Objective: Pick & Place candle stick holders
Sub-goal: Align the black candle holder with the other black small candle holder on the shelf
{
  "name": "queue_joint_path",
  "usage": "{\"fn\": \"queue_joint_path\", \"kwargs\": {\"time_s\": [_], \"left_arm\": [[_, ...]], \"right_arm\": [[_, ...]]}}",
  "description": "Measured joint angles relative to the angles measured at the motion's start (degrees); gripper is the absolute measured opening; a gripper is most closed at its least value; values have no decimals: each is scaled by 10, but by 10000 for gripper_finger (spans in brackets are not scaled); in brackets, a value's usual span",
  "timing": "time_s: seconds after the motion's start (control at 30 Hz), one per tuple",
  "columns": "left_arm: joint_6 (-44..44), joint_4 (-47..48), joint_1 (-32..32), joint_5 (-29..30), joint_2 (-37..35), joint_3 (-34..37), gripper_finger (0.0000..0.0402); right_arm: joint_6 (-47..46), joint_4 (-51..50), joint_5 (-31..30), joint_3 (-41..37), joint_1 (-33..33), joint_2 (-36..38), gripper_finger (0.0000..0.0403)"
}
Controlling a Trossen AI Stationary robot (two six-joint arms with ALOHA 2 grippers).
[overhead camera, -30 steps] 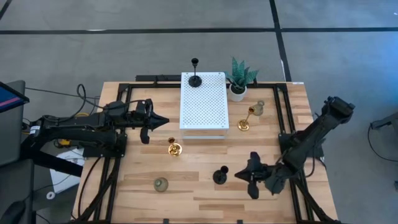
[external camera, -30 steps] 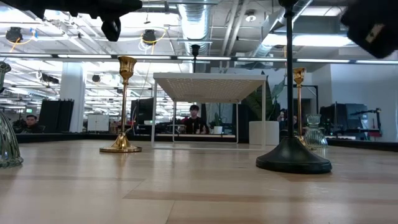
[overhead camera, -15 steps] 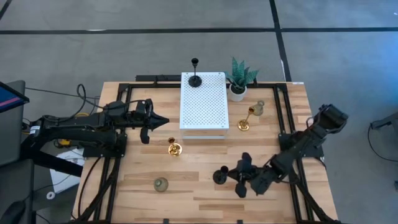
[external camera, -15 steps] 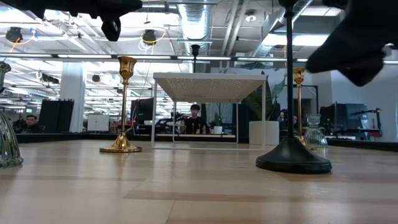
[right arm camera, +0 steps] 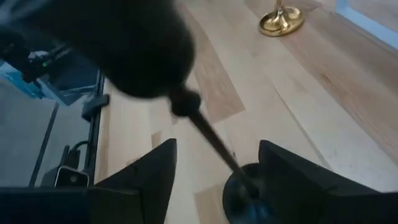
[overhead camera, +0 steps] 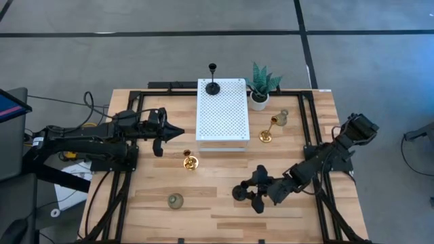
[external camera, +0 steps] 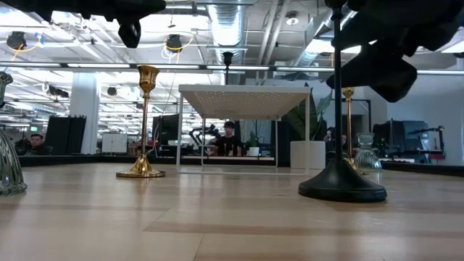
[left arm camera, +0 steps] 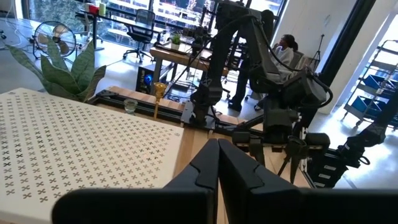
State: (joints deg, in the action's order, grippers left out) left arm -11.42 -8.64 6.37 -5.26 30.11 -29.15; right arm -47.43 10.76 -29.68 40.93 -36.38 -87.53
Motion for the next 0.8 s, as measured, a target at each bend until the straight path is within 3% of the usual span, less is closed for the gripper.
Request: {"fn": "queue_joint_path", "kwargs": {"time_s": [0.17, 0.5, 0.8], "left_arm": [[0, 0, 0, 0, 0, 0, 8], [0, 0, 0, 0, 0, 0, 8], [0, 0, 0, 0, 1, 0, 8]], "right_arm": [[0, 7, -2, 0, 10, 0, 181], [15, 38, 0, 0, 10, 1, 14], [70, 29, 0, 42, 22, 19, 7]]}}
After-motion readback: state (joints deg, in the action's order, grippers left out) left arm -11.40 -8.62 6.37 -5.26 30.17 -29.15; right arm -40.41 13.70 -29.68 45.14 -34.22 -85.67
